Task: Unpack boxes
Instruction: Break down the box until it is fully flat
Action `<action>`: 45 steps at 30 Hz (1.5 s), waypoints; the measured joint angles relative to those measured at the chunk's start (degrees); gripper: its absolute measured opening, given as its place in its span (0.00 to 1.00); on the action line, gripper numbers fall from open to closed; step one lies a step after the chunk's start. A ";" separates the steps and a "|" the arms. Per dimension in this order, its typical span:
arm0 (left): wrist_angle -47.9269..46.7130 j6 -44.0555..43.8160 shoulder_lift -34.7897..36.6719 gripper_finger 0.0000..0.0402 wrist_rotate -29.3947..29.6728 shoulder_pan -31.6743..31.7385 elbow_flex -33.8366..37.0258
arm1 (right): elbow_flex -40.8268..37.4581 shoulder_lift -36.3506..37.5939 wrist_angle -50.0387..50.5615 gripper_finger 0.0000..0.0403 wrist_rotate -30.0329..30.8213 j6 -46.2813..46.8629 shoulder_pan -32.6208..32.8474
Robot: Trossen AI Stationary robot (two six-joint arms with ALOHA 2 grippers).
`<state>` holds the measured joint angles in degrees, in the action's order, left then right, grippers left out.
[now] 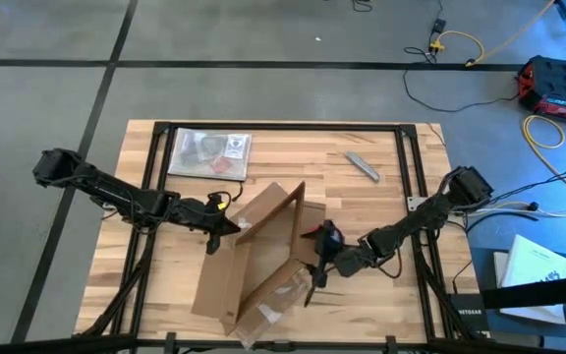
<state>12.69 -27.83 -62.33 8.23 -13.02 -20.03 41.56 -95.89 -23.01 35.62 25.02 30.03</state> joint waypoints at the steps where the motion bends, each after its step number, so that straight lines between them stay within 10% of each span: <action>1: 0.00 -0.32 0.00 0.00 0.02 0.00 0.00 | 0.58 -0.86 -1.13 0.89 -0.62 -1.55 -0.09; 22: 24.69 -3.95 -21.15 0.00 -0.03 -5.16 -5.45 | 15.21 -13.05 -2.60 0.91 0.66 -7.75 -7.65; 45: 23.22 0.52 -16.66 0.00 -1.12 -5.46 -10.19 | 24.02 -10.60 3.72 0.80 2.60 -14.34 -6.32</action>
<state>35.91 -27.32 -78.98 7.11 -18.48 -30.22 65.58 -106.49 -19.29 38.22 10.68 23.71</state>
